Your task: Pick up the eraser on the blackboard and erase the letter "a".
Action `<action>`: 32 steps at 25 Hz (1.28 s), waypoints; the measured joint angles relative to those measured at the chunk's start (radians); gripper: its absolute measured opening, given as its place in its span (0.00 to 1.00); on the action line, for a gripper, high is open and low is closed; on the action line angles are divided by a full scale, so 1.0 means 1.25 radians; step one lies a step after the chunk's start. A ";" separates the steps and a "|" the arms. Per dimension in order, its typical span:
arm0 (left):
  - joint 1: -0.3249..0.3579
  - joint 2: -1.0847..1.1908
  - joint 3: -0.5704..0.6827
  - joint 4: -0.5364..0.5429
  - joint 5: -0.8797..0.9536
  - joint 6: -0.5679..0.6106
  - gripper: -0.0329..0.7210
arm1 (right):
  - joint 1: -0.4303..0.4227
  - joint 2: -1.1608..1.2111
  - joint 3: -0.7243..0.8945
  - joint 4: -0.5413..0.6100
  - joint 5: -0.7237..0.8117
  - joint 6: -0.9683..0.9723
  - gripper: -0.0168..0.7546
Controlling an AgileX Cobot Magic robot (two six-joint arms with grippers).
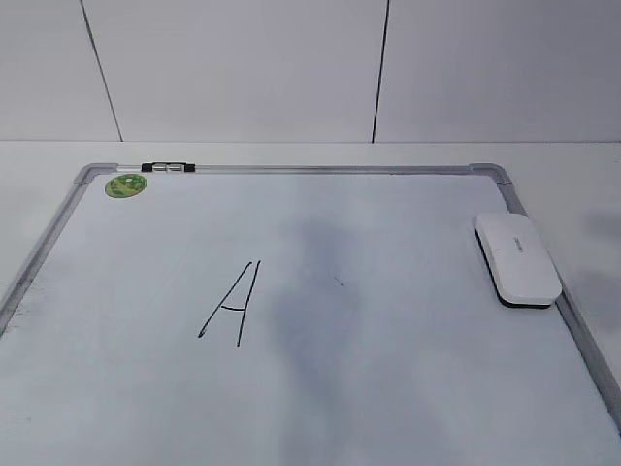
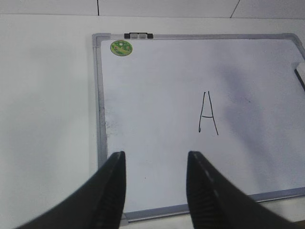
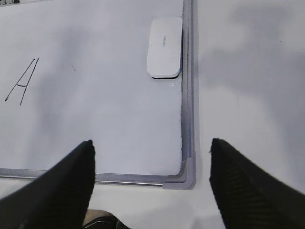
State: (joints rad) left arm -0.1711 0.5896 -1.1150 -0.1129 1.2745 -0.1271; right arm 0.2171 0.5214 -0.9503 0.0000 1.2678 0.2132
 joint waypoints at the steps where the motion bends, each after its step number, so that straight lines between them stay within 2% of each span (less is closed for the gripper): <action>1: 0.000 -0.017 0.014 -0.001 0.000 0.000 0.47 | 0.000 -0.011 0.009 0.000 0.000 0.000 0.79; 14: 0.000 -0.200 0.274 -0.002 0.002 0.009 0.47 | 0.000 -0.159 0.204 0.000 0.001 -0.031 0.79; 20: 0.000 -0.290 0.349 -0.002 0.002 0.041 0.47 | 0.000 -0.251 0.306 -0.042 0.001 -0.045 0.79; 27: 0.000 -0.327 0.411 0.020 -0.006 0.060 0.47 | 0.001 -0.324 0.317 -0.071 0.003 -0.079 0.79; 32: 0.000 -0.327 0.455 0.034 -0.062 0.063 0.47 | 0.001 -0.327 0.322 -0.087 0.003 -0.082 0.79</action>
State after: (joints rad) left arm -0.1711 0.1812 -0.5462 -0.0702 1.1964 -0.0483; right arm 0.2186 0.1127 -0.5475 -0.1085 1.2715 0.1105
